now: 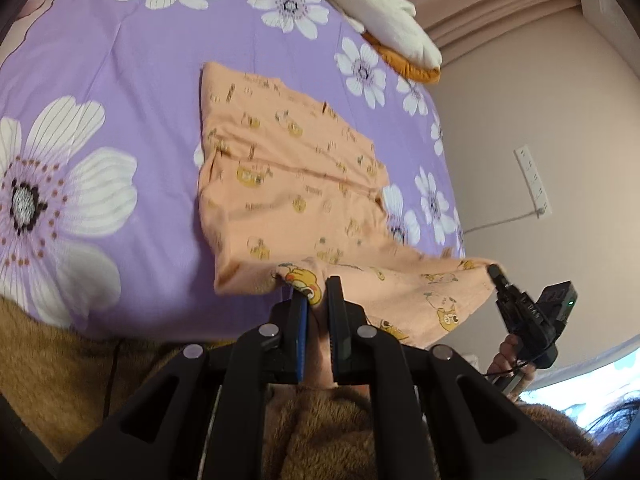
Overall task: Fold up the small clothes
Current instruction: 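Lift the held edge with both tools and fold the shirt over again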
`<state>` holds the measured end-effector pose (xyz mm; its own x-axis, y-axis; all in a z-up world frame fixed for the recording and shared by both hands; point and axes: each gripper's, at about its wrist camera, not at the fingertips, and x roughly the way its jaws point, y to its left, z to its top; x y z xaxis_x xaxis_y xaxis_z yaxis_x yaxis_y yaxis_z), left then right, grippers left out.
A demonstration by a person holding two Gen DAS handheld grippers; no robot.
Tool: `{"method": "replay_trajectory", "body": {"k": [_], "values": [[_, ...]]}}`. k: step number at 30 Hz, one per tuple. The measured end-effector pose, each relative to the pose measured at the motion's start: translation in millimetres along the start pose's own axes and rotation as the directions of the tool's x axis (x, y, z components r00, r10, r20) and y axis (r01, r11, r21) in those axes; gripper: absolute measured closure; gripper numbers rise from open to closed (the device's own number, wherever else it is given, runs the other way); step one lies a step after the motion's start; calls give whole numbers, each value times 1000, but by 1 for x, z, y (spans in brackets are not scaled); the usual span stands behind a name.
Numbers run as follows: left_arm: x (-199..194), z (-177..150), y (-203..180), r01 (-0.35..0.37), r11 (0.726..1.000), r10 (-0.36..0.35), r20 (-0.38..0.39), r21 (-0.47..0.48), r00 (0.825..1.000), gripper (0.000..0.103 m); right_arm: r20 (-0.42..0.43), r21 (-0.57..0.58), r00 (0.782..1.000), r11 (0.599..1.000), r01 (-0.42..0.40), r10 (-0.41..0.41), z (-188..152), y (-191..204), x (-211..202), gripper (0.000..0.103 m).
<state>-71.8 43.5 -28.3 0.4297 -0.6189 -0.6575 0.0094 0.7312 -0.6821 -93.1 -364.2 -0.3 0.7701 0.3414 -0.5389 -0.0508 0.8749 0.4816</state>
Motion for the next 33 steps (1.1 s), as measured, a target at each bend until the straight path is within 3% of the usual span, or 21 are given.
{"method": "replay_trajectory", "body": {"k": [13,17,23,26,33], "values": [[39,82,24,7,997,-6,12,-73,1000,95,-75,-10,997,1000,-5,4,56,-2,94,97],[55,110,38,-28,995,30,11,-93,1000,95,-100,-57,993,996,62,-67,70,1,134,97],[81,148,54,-46,991,45,-7,-127,999,94,-179,-79,978,992,99,-111,82,-3,193,97],[96,162,65,-29,984,31,5,-175,1000,94,-173,-123,963,975,188,-207,87,-5,218,97],[125,183,79,-128,973,124,-28,-190,992,94,-241,-101,947,976,193,-213,89,-15,255,97]]}}
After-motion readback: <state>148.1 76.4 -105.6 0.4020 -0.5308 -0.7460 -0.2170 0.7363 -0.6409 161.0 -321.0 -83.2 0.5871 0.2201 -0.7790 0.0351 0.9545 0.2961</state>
